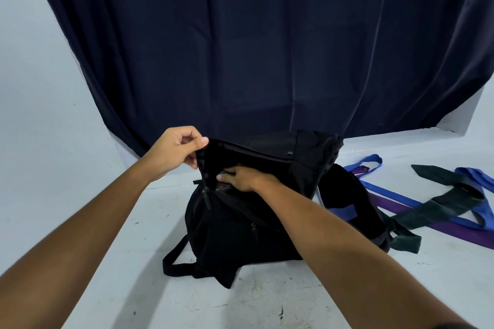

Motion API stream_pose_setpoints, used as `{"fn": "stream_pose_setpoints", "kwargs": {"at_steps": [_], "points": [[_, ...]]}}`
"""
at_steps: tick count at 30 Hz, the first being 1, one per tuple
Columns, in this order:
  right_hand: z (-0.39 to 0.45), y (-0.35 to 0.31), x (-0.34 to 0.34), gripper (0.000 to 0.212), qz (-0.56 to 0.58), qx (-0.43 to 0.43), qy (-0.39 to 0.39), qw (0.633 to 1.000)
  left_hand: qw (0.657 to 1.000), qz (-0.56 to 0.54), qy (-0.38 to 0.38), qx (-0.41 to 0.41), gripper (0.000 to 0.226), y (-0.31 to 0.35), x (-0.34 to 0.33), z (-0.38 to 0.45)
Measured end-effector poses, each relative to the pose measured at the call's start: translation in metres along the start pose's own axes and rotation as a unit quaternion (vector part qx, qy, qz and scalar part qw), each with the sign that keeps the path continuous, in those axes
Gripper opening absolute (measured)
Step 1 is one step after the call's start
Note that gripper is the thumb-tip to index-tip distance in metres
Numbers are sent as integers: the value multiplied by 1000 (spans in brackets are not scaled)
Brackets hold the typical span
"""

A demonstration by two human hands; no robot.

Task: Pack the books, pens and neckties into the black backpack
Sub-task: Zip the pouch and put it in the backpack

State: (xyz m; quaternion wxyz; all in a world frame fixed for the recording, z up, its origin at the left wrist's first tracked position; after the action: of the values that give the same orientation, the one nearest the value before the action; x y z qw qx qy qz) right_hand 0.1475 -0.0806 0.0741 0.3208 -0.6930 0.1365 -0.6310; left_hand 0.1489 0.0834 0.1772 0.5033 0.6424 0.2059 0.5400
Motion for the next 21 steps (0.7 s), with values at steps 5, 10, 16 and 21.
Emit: {"fn": "stream_pose_setpoints", "kwargs": {"at_steps": [5,10,16,21], "points": [[-7,-3,1,58,13,-14,5,1000,1000,21,12,-7,22,2,-6,-1],[-44,-19,1,49,-76,-7,12,997,1000,27,1,-15,23,4,-14,-4],[-151,-65,40,37,-24,74,-41,996,999,43,-19,-22,21,1,-34,-5],[-188,-2,101,18,71,10,240,968,996,80,-25,-21,22,-11,-62,-10]]}}
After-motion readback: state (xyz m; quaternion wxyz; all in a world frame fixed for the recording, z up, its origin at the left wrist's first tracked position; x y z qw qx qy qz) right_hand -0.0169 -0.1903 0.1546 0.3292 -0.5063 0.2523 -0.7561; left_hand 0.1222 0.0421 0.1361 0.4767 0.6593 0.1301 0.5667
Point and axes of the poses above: each hand's wrist, its own z-axis towards the middle knuckle, its own x-axis out of the back of the hand, y = z × x, the point moved 3 cm from there along z, towards the middle knuckle, and after that the axes turned 14 degrees about x, right-handed, at the moved point
